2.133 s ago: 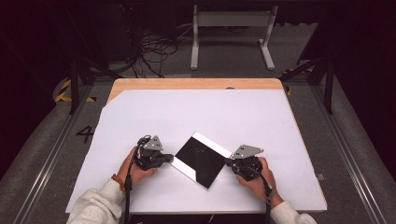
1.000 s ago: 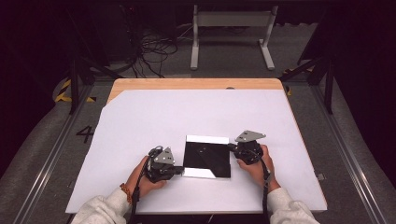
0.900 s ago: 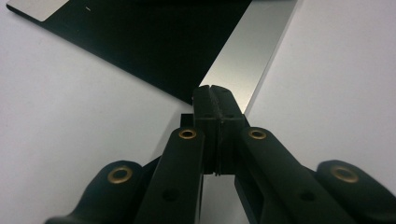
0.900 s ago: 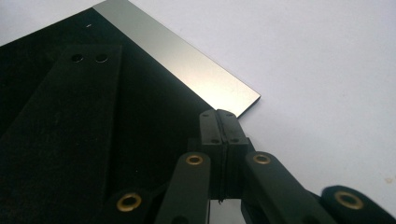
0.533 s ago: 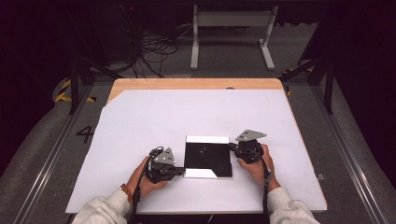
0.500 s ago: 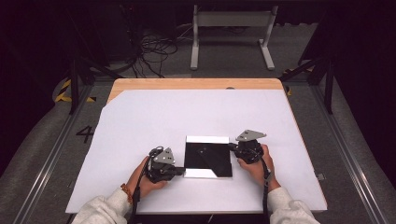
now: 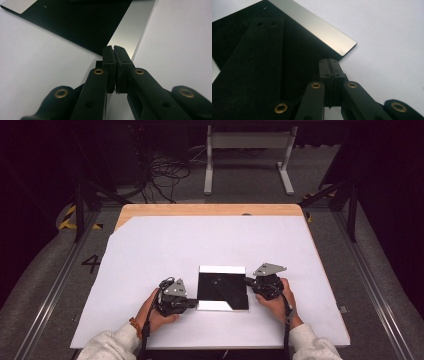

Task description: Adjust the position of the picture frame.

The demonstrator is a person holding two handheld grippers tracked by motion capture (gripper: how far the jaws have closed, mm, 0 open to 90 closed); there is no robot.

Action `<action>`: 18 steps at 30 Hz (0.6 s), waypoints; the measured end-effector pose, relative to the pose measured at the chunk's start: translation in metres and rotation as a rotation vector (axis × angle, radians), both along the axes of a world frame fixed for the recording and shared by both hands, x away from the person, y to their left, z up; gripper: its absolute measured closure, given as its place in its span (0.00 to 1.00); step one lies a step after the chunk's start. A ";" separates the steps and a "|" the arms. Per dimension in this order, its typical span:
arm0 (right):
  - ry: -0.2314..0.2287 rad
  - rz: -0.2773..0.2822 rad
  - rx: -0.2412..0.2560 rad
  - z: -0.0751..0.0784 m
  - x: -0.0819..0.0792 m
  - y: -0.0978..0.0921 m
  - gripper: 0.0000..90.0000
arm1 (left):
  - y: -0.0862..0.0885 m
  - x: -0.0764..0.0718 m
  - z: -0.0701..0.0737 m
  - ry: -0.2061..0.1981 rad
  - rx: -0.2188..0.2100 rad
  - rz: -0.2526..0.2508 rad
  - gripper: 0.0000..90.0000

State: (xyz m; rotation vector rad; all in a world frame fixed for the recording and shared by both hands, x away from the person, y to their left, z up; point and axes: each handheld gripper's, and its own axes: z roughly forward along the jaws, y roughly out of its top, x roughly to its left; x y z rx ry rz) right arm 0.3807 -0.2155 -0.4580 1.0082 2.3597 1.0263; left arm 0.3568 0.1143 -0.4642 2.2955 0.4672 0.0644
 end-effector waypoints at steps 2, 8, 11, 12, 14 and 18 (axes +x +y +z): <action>0.003 0.009 -0.002 0.000 -0.002 0.000 1.00 | 0.000 -0.001 0.001 -0.003 0.002 -0.003 0.96; -0.012 0.031 -0.026 0.003 -0.015 -0.002 1.00 | 0.003 -0.007 0.003 -0.049 -0.017 -0.018 0.94; -0.015 0.035 -0.012 0.009 -0.020 -0.007 0.99 | 0.008 -0.011 0.005 -0.075 -0.019 0.001 0.91; -0.018 0.037 -0.011 0.011 -0.022 -0.008 0.99 | 0.010 -0.012 0.005 -0.085 -0.020 0.005 0.90; -0.018 0.044 0.006 0.016 -0.026 -0.011 0.99 | 0.015 -0.014 0.006 -0.100 -0.033 0.014 0.89; -0.015 0.070 0.016 0.024 -0.041 -0.017 0.98 | 0.028 -0.017 0.010 -0.126 -0.052 0.063 0.77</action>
